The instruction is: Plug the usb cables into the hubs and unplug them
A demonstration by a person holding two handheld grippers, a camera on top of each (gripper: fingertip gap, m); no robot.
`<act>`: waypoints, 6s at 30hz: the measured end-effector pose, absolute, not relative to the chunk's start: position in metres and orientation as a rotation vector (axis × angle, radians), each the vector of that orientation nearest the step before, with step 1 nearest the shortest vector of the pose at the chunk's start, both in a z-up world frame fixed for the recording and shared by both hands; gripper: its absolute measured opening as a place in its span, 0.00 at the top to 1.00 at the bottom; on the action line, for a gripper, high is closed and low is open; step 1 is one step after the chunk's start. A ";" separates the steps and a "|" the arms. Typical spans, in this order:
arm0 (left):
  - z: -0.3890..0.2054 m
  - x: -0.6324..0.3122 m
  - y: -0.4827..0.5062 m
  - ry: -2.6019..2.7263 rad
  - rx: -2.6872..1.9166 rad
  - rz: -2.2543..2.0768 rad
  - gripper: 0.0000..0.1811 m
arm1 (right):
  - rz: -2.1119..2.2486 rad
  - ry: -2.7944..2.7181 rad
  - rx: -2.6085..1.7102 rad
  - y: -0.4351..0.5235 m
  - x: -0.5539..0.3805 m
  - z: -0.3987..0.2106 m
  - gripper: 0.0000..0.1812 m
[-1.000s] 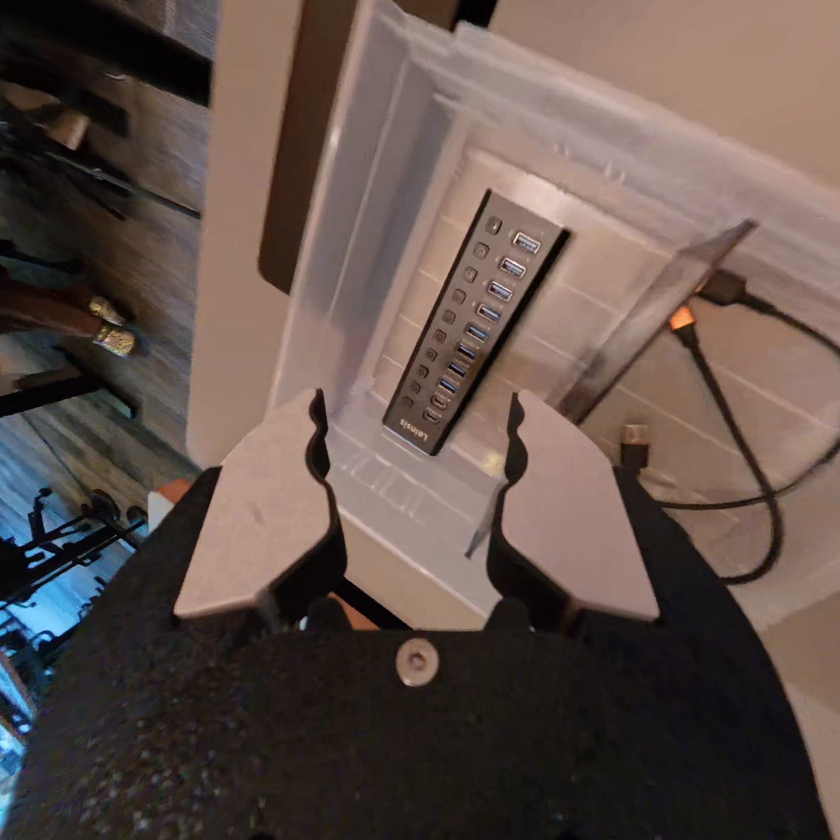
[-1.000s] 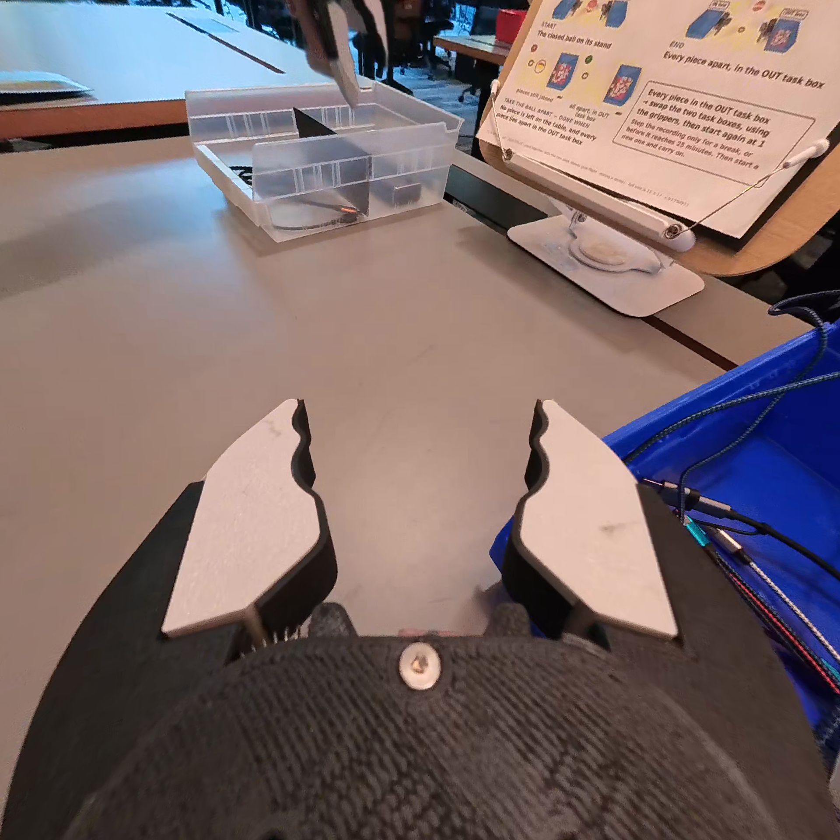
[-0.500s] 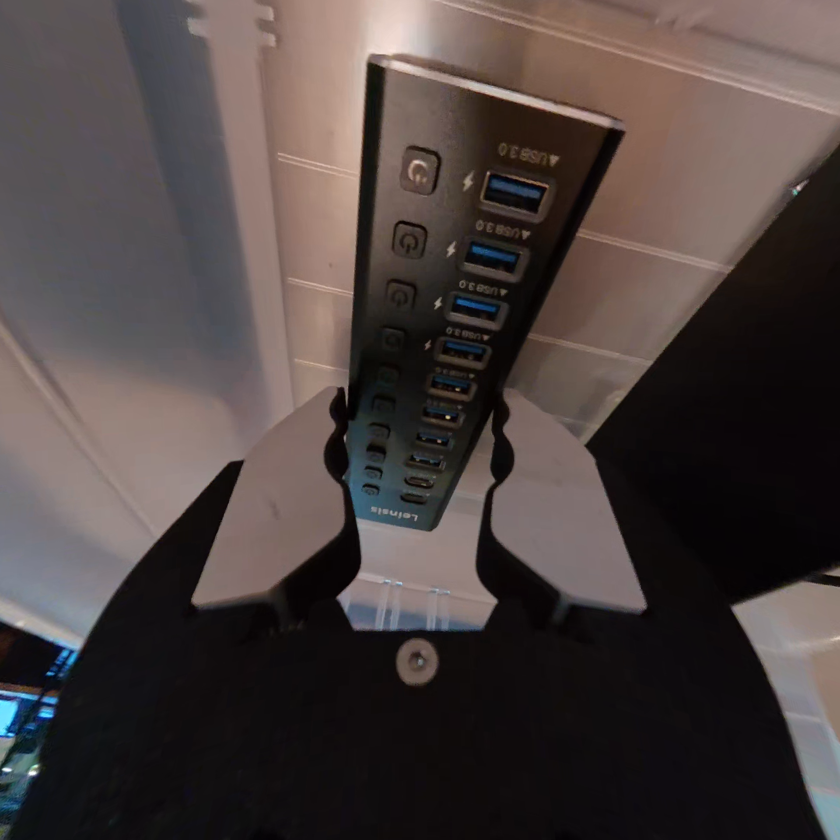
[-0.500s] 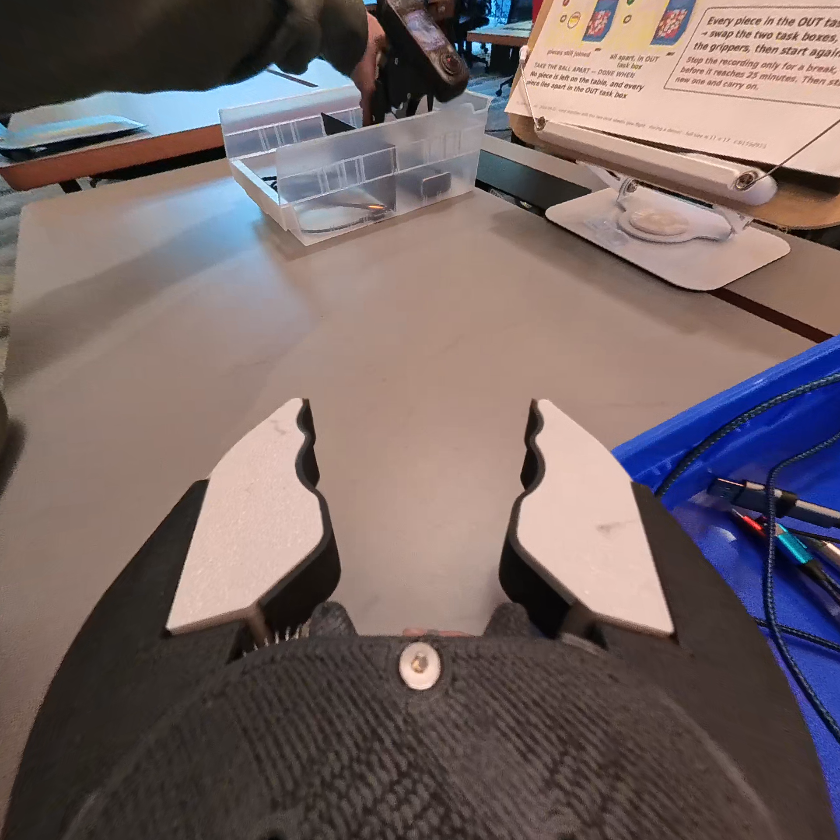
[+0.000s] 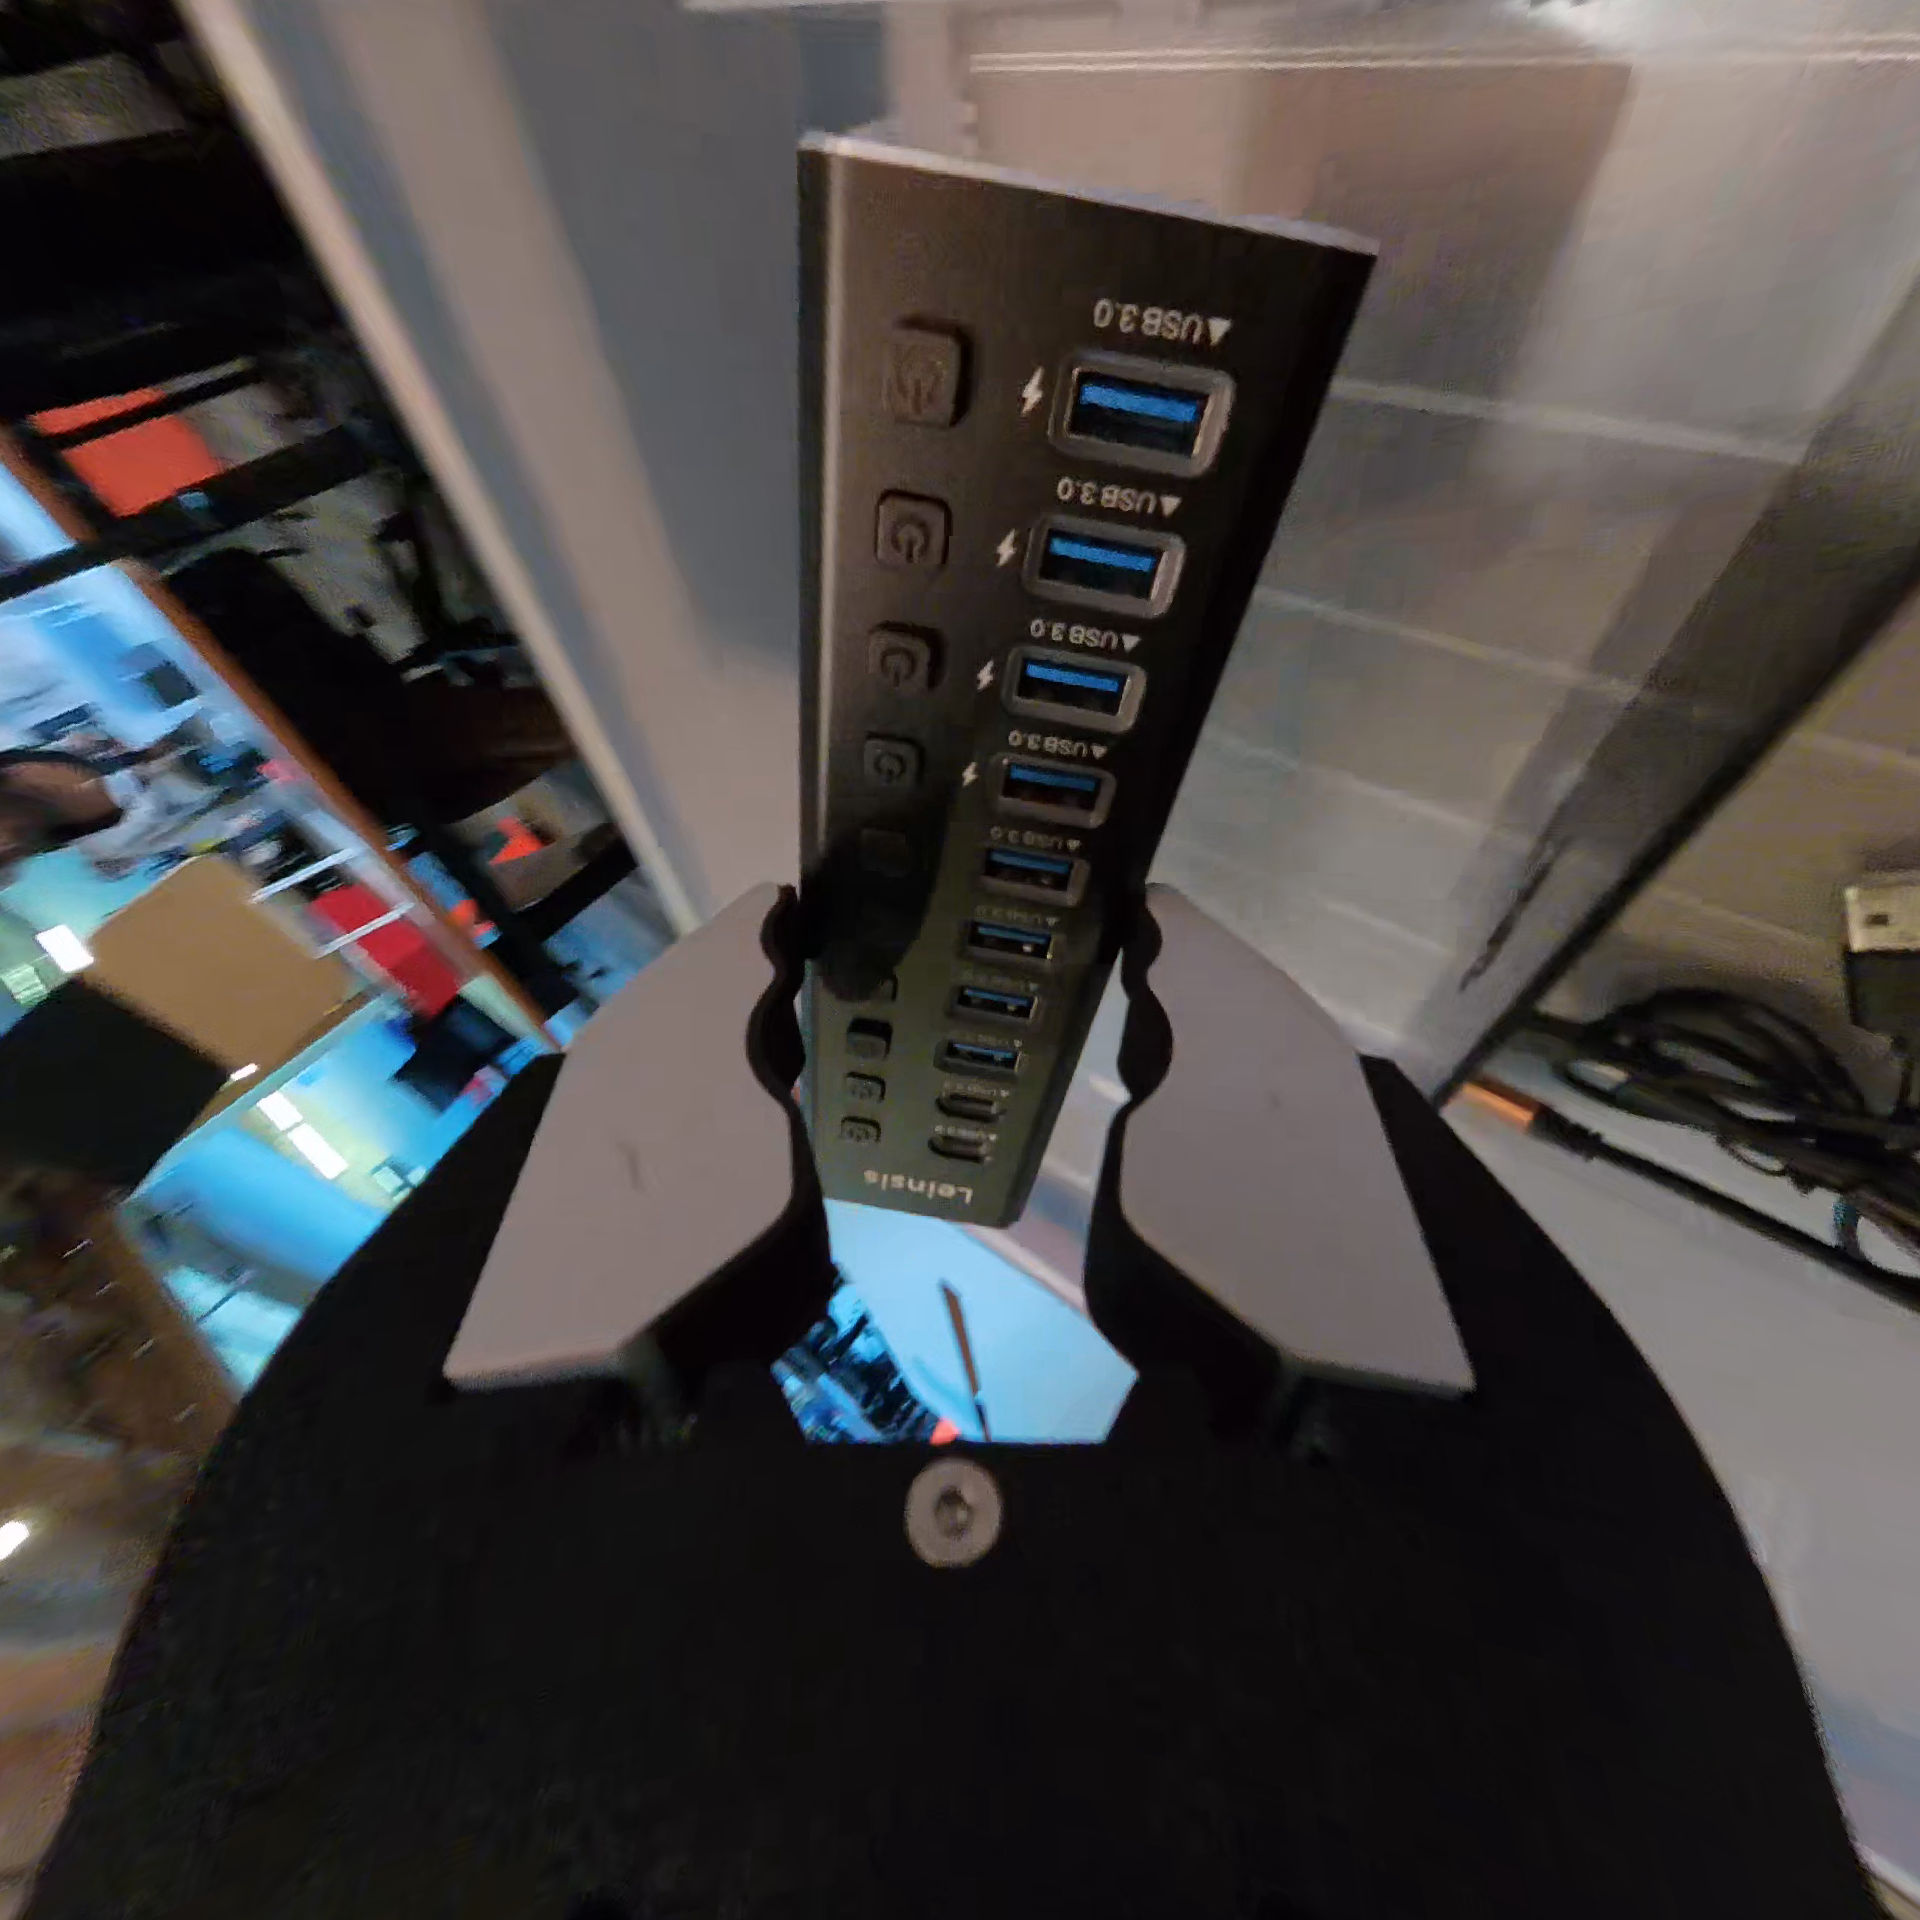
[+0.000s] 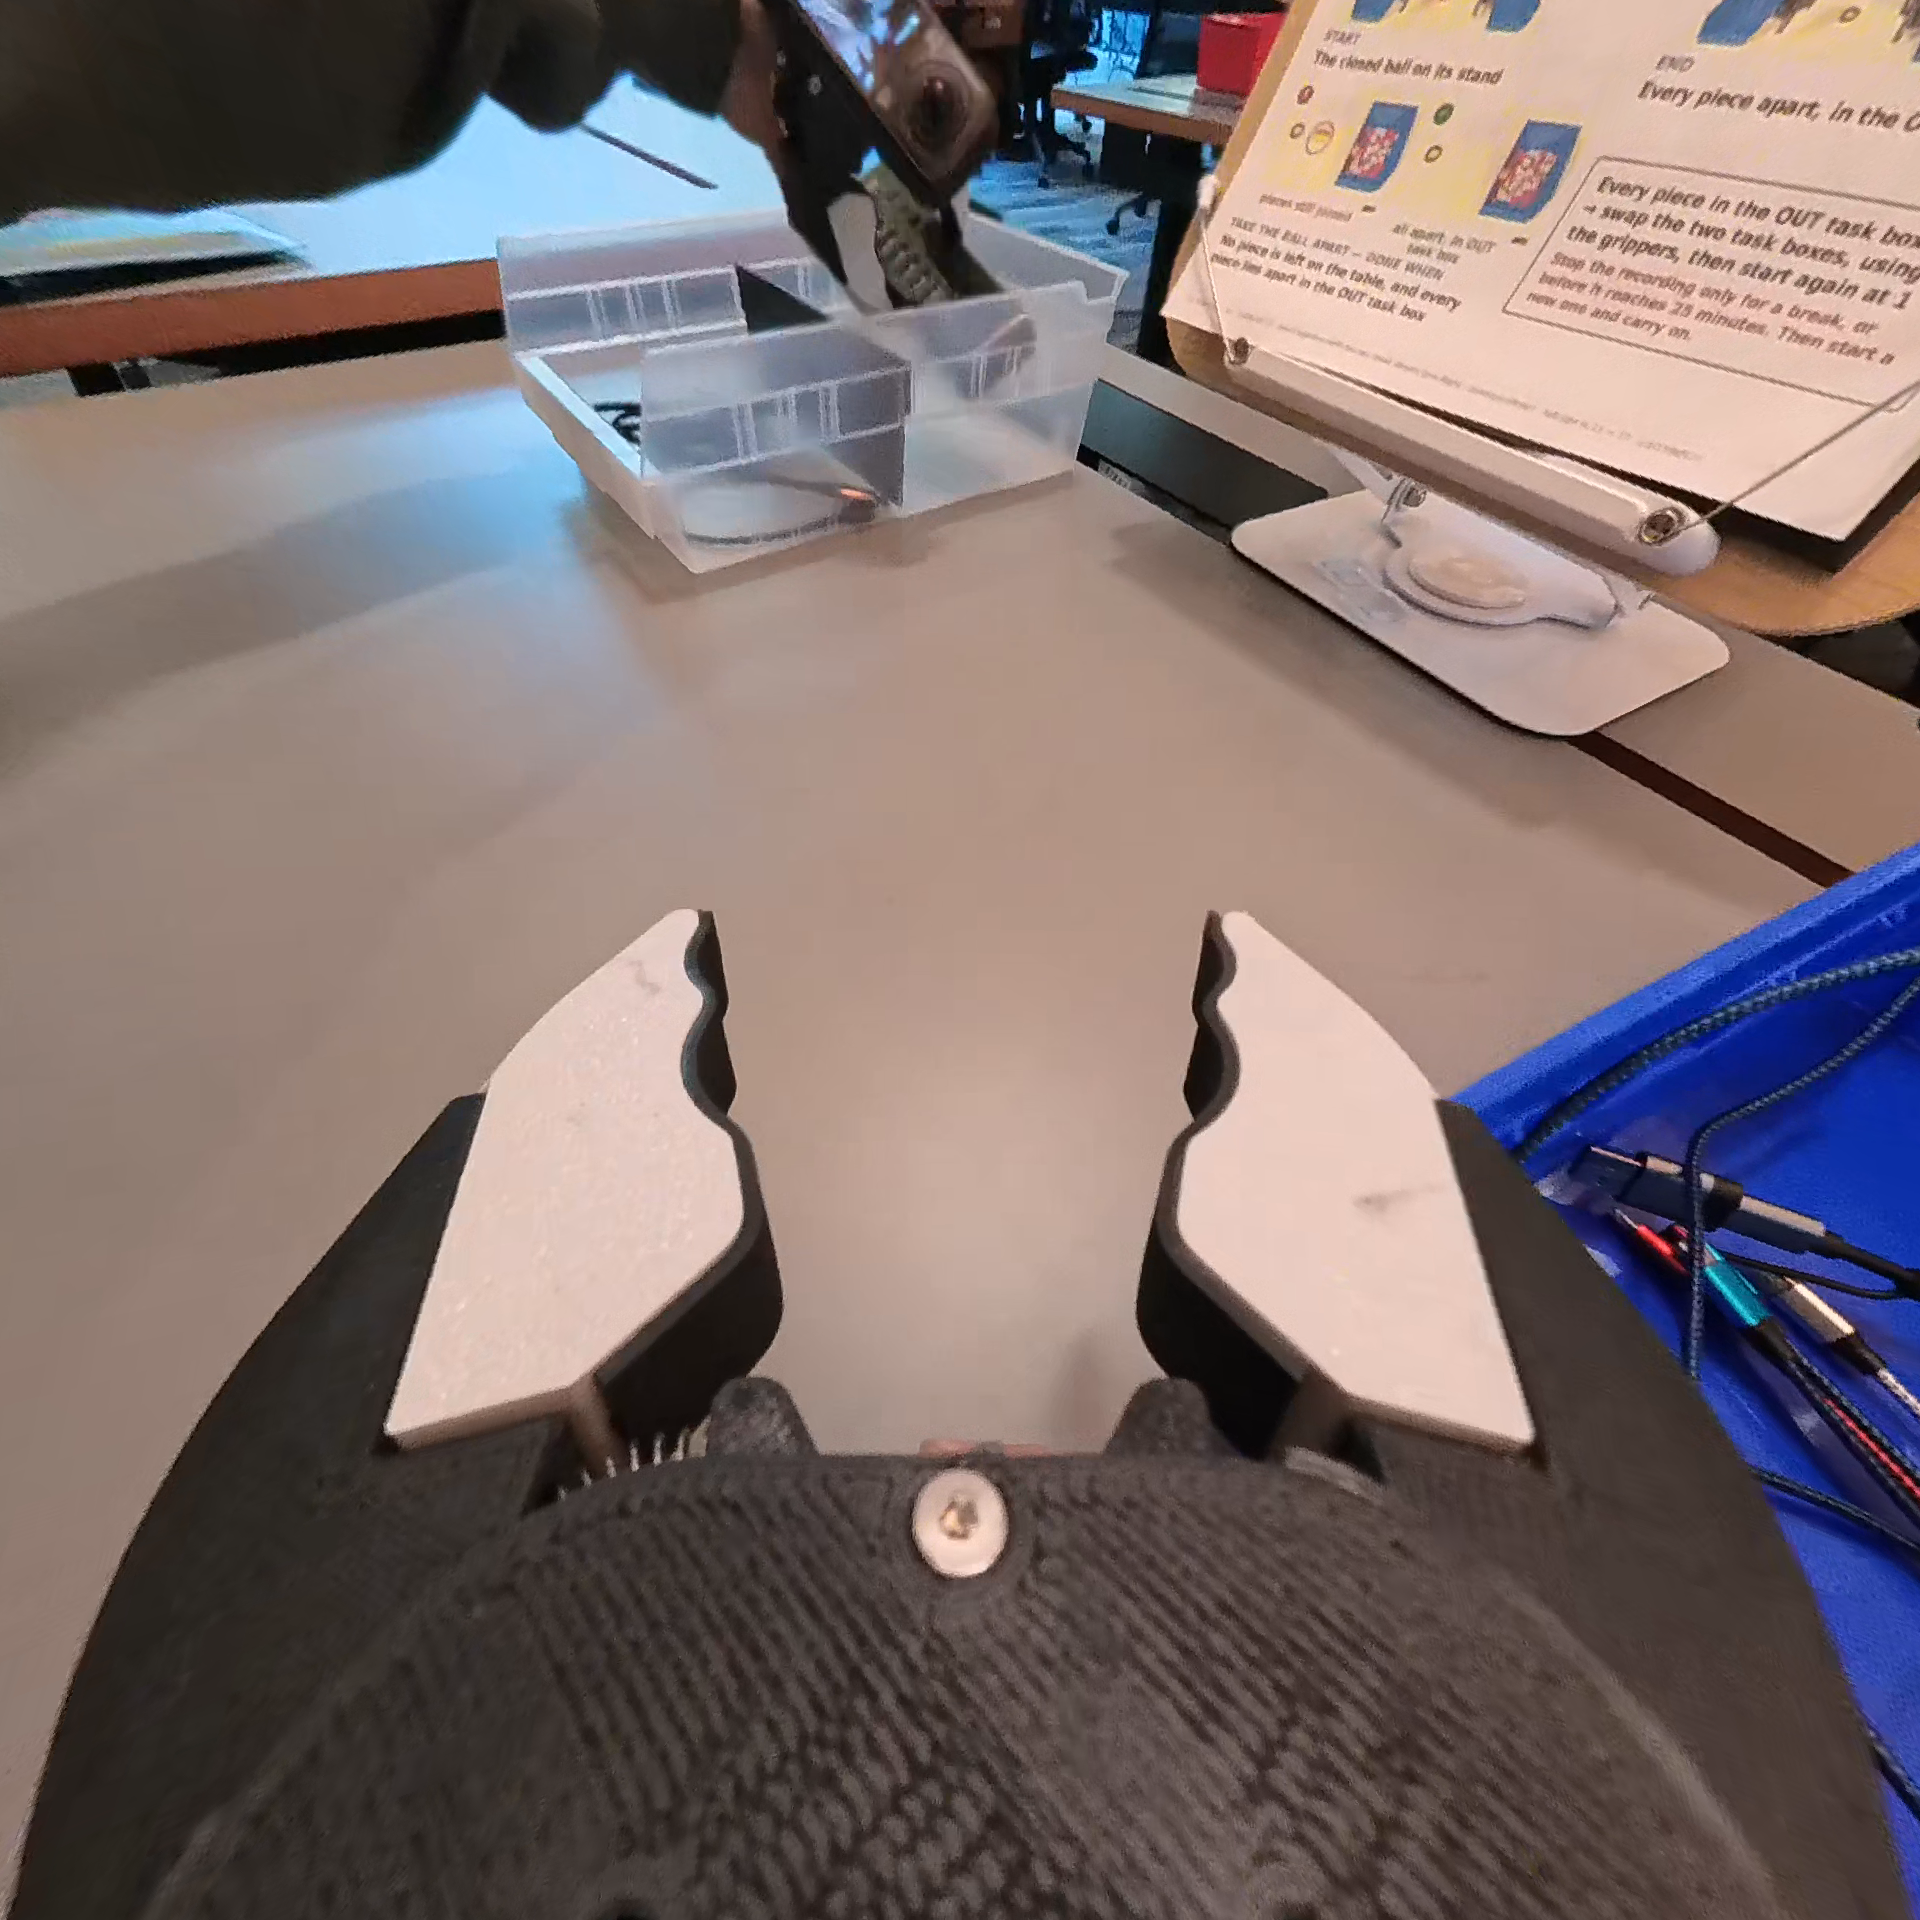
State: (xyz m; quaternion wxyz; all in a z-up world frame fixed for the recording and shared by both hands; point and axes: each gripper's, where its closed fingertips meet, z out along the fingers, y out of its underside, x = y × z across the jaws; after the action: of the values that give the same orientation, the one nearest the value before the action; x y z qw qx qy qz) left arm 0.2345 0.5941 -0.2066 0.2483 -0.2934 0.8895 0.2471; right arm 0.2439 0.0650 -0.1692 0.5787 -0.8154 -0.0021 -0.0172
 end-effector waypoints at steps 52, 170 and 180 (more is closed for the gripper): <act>-0.176 0.126 0.087 1.167 -1.691 -1.823 0.58 | -0.026 -0.044 -1.572 0.074 0.187 -0.100 0.83; -0.108 0.142 0.055 2.303 -0.659 -1.254 0.67 | 0.250 -0.240 -1.538 0.103 0.121 -0.132 0.65; -0.115 0.143 0.060 2.312 -0.747 -1.301 0.67 | 0.226 -0.244 -1.568 0.104 0.125 -0.140 0.65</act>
State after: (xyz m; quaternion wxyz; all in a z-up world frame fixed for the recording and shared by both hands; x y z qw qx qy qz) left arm 0.1429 0.0604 -0.1154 0.1917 -0.2659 0.8233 -0.4634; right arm 0.1250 0.1038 -0.1405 0.6958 -0.7026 -0.1094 0.1014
